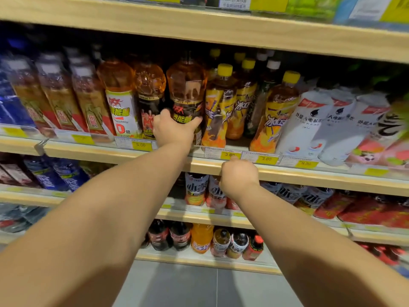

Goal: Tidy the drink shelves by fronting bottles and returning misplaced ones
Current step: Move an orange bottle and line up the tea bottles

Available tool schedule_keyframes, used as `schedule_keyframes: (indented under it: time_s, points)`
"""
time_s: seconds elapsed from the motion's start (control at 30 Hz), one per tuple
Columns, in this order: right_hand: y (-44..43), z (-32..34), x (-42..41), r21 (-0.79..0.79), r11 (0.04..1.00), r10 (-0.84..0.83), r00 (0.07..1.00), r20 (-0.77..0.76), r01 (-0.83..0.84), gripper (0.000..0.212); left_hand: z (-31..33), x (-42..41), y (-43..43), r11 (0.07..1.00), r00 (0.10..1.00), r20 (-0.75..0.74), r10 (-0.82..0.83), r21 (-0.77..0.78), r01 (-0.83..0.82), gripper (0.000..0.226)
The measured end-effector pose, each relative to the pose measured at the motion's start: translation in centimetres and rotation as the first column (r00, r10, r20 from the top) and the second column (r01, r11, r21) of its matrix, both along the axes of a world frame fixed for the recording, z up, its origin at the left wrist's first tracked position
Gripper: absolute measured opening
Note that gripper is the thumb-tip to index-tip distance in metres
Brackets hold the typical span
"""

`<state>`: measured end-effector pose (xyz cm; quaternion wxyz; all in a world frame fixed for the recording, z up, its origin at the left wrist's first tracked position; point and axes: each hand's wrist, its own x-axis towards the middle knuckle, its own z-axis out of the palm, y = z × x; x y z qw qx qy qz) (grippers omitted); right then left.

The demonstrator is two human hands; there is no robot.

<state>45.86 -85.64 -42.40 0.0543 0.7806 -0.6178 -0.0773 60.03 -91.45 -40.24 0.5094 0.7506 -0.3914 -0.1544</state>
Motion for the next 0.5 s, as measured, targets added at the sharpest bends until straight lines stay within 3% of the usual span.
schedule_keyframes:
  time_s: [0.2, 0.33, 0.4, 0.47, 0.5]
  points:
    - [0.5, 0.0, -0.1, 0.014, 1.0, 0.004, 1.0, 0.01, -0.004, 0.027, 0.4, 0.7, 1.5, 0.993, 0.993, -0.085, -0.076, -0.101, 0.067, 0.068]
    - [0.7, -0.2, -0.4, 0.006, 1.0, 0.002, 1.0, 0.016, -0.002, 0.029, 1.1, 1.1, 4.1, 0.954, 0.979, -0.173, -0.104, -0.294, 0.049, 0.073]
    - [0.7, -0.4, -0.2, -0.011, 1.0, -0.001, 1.0, 0.024, 0.001, 0.031, 1.9, 2.1, 5.4, 0.933, 0.966, -0.195, -0.171, -0.347, 0.095, 0.076]
    - [1.1, -1.5, -0.4, -0.03, 1.0, 0.002, 0.998, 0.061, 0.0, 0.041, 2.7, 3.1, 7.0, 0.879, 0.892, -0.314, -0.325, -0.448, 0.162, 0.06]
    - [1.4, -2.3, -0.7, -0.042, 0.999, 0.008, 0.997, 0.077, -0.005, 0.051, 2.8, 3.7, 8.0, 0.888, 0.875, -0.346, -0.339, -0.425, 0.176, 0.055]
